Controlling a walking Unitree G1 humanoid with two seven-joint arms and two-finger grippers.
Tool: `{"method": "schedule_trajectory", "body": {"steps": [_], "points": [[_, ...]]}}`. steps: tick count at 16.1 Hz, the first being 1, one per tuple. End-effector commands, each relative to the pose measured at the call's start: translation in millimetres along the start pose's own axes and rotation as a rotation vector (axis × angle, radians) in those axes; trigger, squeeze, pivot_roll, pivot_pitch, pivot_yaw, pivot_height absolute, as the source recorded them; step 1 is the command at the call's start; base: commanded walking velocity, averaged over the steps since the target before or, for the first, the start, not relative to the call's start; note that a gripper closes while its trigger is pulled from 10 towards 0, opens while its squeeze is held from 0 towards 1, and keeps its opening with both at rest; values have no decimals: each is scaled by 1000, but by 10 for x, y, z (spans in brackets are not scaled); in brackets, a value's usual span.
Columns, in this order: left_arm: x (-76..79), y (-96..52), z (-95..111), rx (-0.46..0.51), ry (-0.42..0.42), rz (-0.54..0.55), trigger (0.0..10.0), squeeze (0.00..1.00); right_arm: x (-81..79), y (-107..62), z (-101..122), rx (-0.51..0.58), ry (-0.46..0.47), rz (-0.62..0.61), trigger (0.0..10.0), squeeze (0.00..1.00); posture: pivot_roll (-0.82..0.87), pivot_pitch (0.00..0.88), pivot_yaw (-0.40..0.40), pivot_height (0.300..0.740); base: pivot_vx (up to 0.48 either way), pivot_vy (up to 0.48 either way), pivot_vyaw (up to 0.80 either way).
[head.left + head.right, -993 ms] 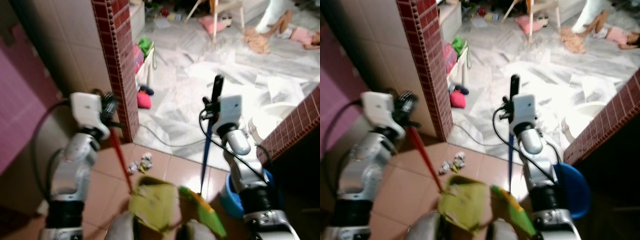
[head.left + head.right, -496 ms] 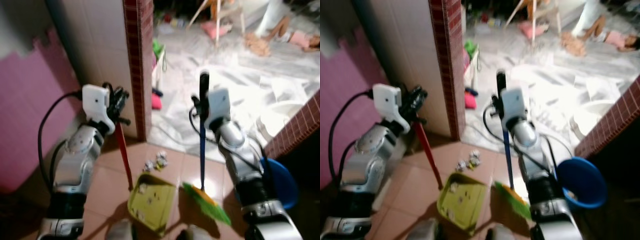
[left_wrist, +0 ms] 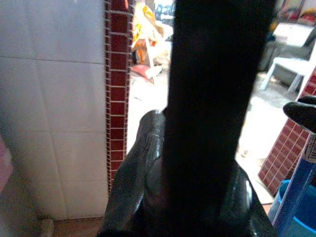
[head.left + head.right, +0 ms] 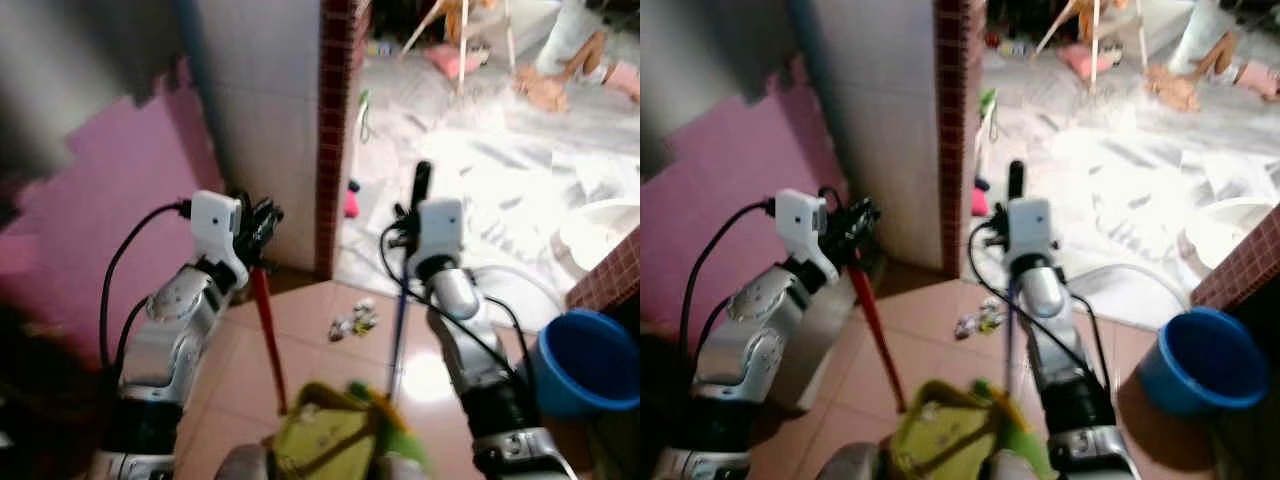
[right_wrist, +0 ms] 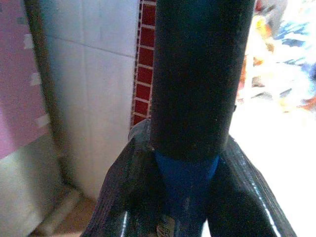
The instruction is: Sweep floor
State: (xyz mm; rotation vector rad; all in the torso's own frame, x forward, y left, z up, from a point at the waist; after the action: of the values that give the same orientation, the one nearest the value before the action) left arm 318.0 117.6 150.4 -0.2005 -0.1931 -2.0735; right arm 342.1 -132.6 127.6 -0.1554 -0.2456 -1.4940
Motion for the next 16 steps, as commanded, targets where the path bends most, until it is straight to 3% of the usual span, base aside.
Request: {"method": "schedule_trajectory", "body": {"steps": [1,5,10,16], "points": [[-16,-26,146,54,19,-10,10000,0,10,4,134,56,-53,-25,10000,0,5,5,-20,740,0,480,0],[31,-13,146,61,33,-30,10000,0,-3,16,170,75,-70,-23,10000,0,4,0,-25,740,0,0,0],[-58,5,247,113,89,58,10000,0,0,64,177,69,-63,-42,10000,0,9,0,-27,740,0,0,0],[-88,9,304,152,57,87,10000,0,75,21,68,27,-48,-104,10000,0,1,0,-11,740,0,0,-800]]}}
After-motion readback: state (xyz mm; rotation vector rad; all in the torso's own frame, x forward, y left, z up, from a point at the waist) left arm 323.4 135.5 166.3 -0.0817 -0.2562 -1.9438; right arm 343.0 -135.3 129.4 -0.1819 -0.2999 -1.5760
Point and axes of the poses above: a point about 5 cm out from each wrist's last joint towards the gripper, its own y axis pointing out of the wrist towards the gripper, its own z axis along the axis of the wrist's last joint, x = y × z, the point moved 2 cm from there along y, pointing out of the wrist towards the gripper, and after that the axes turned 7 degrees about -y, right-handed, at the moved point
